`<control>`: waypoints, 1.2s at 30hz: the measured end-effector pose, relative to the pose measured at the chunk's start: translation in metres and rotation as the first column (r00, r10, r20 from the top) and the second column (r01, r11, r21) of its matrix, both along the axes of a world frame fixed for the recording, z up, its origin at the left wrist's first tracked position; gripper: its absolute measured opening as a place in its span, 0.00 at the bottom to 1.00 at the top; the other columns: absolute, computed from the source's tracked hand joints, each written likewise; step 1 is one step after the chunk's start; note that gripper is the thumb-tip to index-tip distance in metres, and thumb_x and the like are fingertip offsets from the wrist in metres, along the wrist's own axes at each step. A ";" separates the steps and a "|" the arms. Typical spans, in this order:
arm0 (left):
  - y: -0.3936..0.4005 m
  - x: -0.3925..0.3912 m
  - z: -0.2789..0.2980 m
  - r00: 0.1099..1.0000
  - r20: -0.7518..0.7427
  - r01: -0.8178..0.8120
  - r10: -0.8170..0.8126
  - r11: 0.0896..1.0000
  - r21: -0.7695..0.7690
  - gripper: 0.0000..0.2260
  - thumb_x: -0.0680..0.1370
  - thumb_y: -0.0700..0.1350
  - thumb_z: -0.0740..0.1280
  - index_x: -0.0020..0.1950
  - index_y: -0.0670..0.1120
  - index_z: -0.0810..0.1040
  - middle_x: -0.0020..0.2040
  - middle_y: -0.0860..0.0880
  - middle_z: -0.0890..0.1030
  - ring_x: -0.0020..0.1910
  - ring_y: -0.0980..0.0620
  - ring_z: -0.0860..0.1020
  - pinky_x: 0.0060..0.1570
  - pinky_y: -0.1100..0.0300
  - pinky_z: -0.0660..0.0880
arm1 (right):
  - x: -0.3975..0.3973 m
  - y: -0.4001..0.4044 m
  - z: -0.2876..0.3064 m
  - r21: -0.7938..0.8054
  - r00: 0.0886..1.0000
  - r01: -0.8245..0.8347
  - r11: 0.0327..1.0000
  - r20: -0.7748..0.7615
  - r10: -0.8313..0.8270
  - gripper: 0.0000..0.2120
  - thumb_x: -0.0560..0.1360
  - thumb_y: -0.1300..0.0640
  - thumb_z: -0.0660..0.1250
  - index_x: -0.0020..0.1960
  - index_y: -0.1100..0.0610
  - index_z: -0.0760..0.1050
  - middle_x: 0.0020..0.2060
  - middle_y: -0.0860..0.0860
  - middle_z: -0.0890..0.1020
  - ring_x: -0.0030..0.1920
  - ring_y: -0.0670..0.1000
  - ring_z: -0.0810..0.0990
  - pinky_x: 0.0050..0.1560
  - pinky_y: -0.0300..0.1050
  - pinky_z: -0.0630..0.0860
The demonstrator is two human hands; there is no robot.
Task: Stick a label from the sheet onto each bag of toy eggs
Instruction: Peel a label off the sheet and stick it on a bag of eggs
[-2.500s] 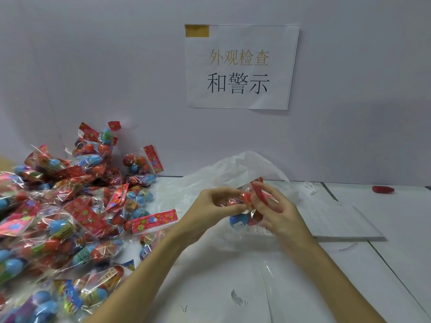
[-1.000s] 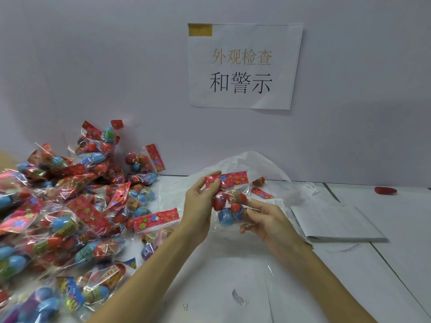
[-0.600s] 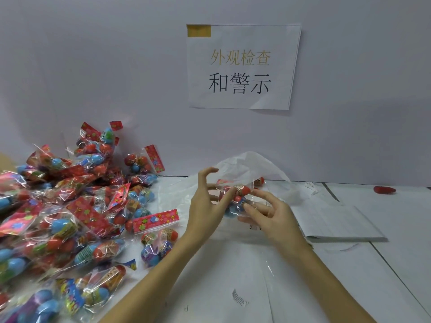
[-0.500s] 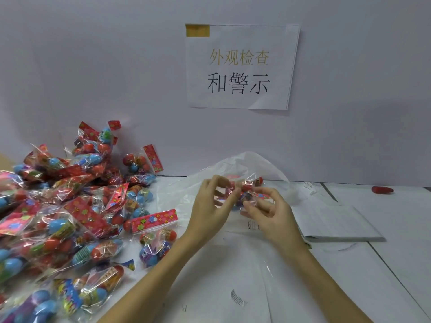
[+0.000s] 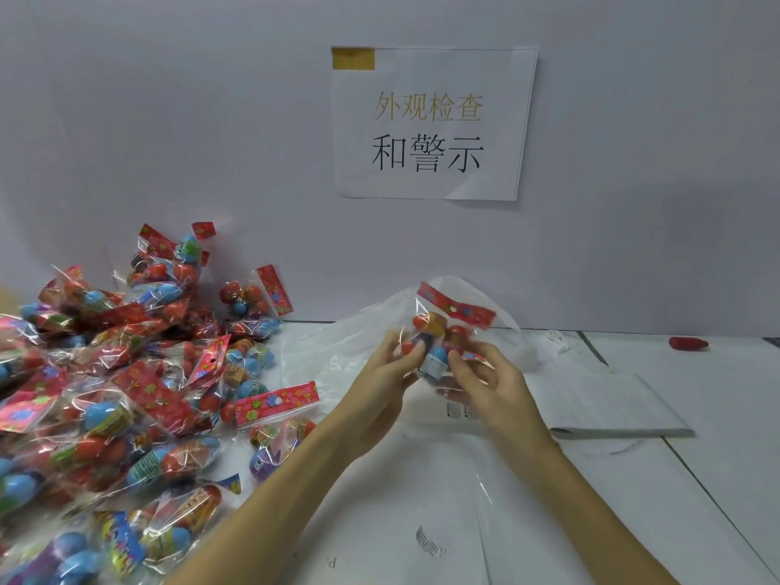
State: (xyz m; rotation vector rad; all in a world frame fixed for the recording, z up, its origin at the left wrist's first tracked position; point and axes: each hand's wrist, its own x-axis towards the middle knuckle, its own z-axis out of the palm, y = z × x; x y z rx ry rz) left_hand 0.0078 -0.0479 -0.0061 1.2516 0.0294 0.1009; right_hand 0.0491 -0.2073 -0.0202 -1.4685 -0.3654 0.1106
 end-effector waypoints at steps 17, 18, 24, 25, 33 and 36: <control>0.007 0.003 -0.009 0.987 0.026 -0.159 0.157 0.966 0.202 0.13 0.82 0.50 0.69 0.57 0.43 0.86 0.51 0.46 0.88 0.51 0.46 0.86 0.51 0.58 0.83 | 0.004 -0.005 -0.002 0.108 0.989 0.028 0.994 -0.148 -0.012 0.13 0.78 0.57 0.74 0.62 0.53 0.80 0.48 0.47 0.89 0.50 0.48 0.88 0.43 0.34 0.81; 0.006 0.003 -0.008 0.988 0.027 -0.155 0.153 0.965 0.213 0.15 0.80 0.54 0.69 0.56 0.44 0.86 0.50 0.47 0.88 0.49 0.47 0.86 0.49 0.58 0.83 | 0.006 -0.006 -0.001 0.163 0.971 -0.022 0.986 -0.231 0.059 0.13 0.78 0.58 0.73 0.63 0.57 0.81 0.51 0.51 0.89 0.52 0.49 0.88 0.46 0.35 0.82; 0.017 0.004 -0.007 0.920 0.189 -0.388 0.343 0.739 0.550 0.28 0.84 0.63 0.52 0.53 0.48 0.87 0.50 0.52 0.86 0.49 0.52 0.82 0.51 0.56 0.79 | 0.013 -0.050 0.043 0.845 0.820 -0.051 0.532 -0.269 0.505 0.17 0.73 0.65 0.77 0.62 0.60 0.83 0.61 0.55 0.83 0.52 0.50 0.82 0.43 0.35 0.78; 0.024 0.003 -0.009 0.866 0.332 -0.485 0.373 0.468 0.739 0.24 0.87 0.58 0.53 0.55 0.47 0.85 0.52 0.51 0.85 0.51 0.50 0.80 0.53 0.54 0.78 | 0.011 -0.062 0.052 0.933 0.836 -0.029 0.360 -0.175 0.520 0.18 0.80 0.61 0.71 0.69 0.56 0.80 0.68 0.53 0.80 0.59 0.49 0.81 0.50 0.37 0.77; 0.070 -0.003 -0.010 0.794 0.058 0.234 0.606 -0.391 0.890 0.19 0.81 0.44 0.61 0.72 0.45 0.66 0.63 0.45 0.80 0.63 0.42 0.78 0.67 0.45 0.67 | 0.003 -0.063 0.045 0.947 0.601 -0.217 0.235 -0.061 0.797 0.27 0.86 0.40 0.53 0.67 0.56 0.81 0.65 0.56 0.83 0.56 0.56 0.84 0.44 0.40 0.76; 0.083 -0.003 -0.014 0.835 0.061 0.209 0.548 -0.417 0.885 0.16 0.82 0.39 0.59 0.70 0.42 0.66 0.58 0.47 0.83 0.56 0.45 0.82 0.64 0.50 0.69 | 0.002 -0.046 0.036 0.871 0.657 -0.237 0.431 -0.184 0.731 0.16 0.82 0.47 0.66 0.62 0.54 0.85 0.54 0.50 0.88 0.42 0.49 0.83 0.33 0.35 0.75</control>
